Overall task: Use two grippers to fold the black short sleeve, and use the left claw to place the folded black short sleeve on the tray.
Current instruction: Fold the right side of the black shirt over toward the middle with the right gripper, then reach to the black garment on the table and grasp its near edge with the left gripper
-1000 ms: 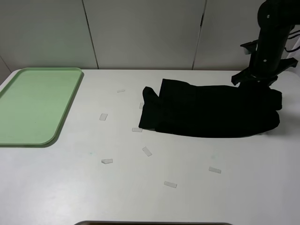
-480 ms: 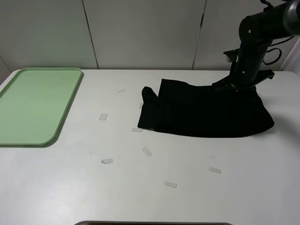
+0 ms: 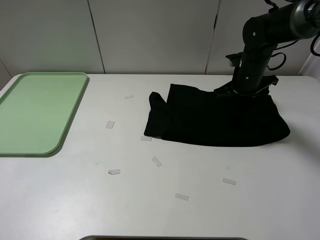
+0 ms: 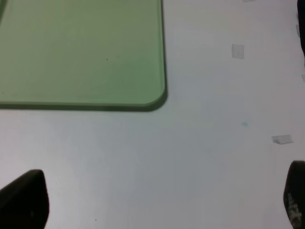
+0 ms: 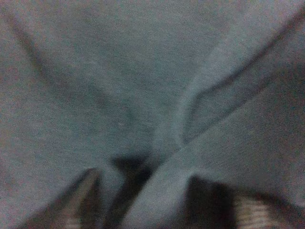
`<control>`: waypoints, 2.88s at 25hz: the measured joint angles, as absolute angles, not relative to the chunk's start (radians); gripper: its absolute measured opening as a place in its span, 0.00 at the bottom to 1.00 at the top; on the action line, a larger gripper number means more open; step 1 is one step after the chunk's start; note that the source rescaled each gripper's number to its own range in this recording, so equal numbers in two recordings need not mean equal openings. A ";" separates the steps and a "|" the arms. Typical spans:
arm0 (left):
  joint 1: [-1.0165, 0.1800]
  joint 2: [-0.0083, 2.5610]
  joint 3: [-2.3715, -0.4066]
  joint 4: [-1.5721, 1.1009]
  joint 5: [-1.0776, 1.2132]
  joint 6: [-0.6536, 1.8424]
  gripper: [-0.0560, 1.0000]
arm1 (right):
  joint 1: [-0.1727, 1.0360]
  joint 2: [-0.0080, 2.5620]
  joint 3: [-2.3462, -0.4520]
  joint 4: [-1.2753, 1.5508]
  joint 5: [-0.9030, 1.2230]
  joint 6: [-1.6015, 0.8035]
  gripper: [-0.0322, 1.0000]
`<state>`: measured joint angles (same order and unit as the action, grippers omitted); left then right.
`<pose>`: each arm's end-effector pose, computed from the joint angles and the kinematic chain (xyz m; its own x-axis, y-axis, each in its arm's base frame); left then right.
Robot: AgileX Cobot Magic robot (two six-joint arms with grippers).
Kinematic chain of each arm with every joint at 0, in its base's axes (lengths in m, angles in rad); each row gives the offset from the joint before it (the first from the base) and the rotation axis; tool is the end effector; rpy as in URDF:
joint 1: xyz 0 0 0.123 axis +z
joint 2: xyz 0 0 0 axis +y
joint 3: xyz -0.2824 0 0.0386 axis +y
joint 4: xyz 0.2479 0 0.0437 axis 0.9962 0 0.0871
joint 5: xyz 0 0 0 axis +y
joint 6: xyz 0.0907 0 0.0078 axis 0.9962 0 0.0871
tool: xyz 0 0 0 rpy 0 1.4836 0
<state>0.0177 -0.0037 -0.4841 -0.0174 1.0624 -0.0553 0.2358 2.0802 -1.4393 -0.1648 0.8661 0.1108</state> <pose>-0.0036 -0.0014 0.2726 -0.4670 -0.0720 -0.8813 -0.0341 0.9974 -0.0634 0.4016 0.0848 0.1483 -0.9610 -0.2273 -0.1575 -0.2094 0.9701 -0.1229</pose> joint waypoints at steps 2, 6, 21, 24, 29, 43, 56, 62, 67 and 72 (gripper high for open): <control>0.018 -0.004 -0.484 -0.017 1.062 -0.055 0.99 | 0.250 2.080 -1.439 -0.144 0.852 0.092 0.95; 0.018 -0.004 -0.484 -0.017 1.062 -0.055 0.99 | 0.284 2.079 -1.483 -0.074 0.850 0.012 1.00; 0.018 -0.004 -0.484 -0.017 1.062 -0.055 0.99 | 0.107 1.931 -1.557 -0.149 1.070 0.036 1.00; 0.018 -0.004 -0.484 -0.017 1.062 -0.055 0.99 | 0.047 1.933 -1.498 -0.149 1.048 0.037 1.00; 0.018 -0.004 -0.484 -0.017 1.062 -0.055 0.99 | 0.000 1.942 -1.368 -0.081 0.937 0.029 1.00; 0.018 -0.004 -0.484 -0.017 1.062 -0.055 0.99 | 0.063 2.063 -1.218 0.098 0.713 -0.096 1.00; 0.018 -0.004 -0.484 -0.017 1.062 -0.055 0.99 | 0.065 1.770 -1.228 0.072 0.894 -0.094 1.00; 0.018 -0.004 -0.484 -0.017 1.062 -0.055 0.99 | 0.069 1.590 -1.228 0.050 1.072 -0.091 1.00; 0.018 -0.004 -0.484 -0.017 1.062 -0.055 0.99 | 0.072 1.452 -1.224 0.047 1.198 -0.091 1.00; 0.018 -0.004 -0.484 -0.017 1.062 -0.055 0.99 | 0.072 1.267 -1.132 0.052 1.211 -0.091 1.00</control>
<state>0.0177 -0.0037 -0.4841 -0.0174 1.0624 -0.0553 0.0718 1.2670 -1.1317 0.0517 1.2114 -0.0913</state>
